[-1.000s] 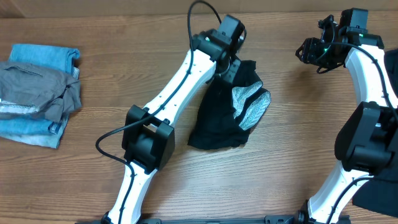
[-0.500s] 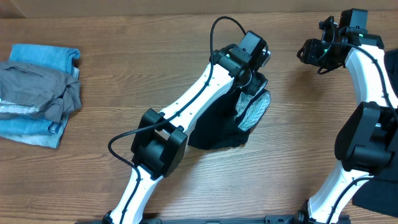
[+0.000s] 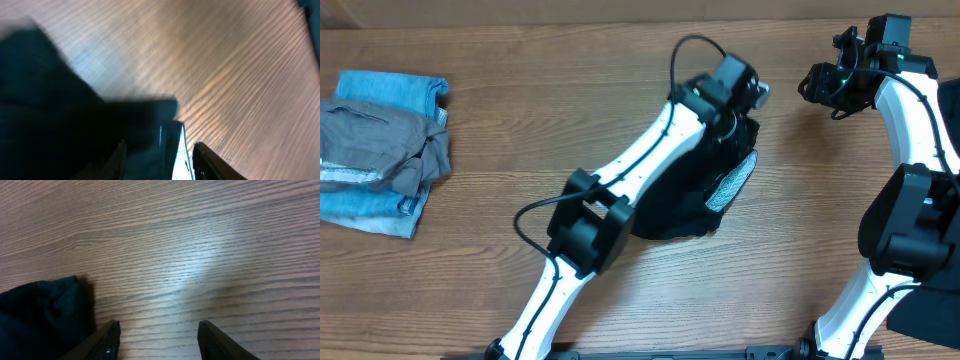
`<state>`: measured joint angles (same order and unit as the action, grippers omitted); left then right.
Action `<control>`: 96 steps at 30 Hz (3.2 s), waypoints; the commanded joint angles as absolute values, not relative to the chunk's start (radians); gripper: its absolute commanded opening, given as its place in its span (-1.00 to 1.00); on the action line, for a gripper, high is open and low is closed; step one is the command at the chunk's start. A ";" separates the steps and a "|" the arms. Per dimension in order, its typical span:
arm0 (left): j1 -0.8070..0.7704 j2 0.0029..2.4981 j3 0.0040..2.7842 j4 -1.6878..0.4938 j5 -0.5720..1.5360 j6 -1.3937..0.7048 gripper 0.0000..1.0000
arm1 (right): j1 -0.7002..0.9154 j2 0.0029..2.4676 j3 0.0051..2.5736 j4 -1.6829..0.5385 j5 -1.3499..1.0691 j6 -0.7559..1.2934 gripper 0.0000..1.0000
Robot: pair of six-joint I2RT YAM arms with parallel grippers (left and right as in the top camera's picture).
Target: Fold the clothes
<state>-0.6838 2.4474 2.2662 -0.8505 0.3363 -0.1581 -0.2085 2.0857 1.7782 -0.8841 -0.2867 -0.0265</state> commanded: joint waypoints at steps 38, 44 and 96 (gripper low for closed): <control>-0.577 2.328 1.522 -0.735 1.049 -0.139 0.67 | -0.212 2.075 1.786 -0.994 -0.244 -0.030 0.36; -0.576 2.325 1.608 -0.750 1.221 -0.189 0.50 | -0.212 2.075 1.786 -0.998 -0.244 -0.029 0.37; -0.376 2.319 1.918 -1.005 0.593 0.009 1.00 | -0.041 2.078 1.364 -0.679 -0.799 -0.571 -0.92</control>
<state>-0.3725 2.3085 1.9392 -1.0210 0.5072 -0.0566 -0.0387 2.0880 1.4693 -0.7815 -0.7887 -0.5728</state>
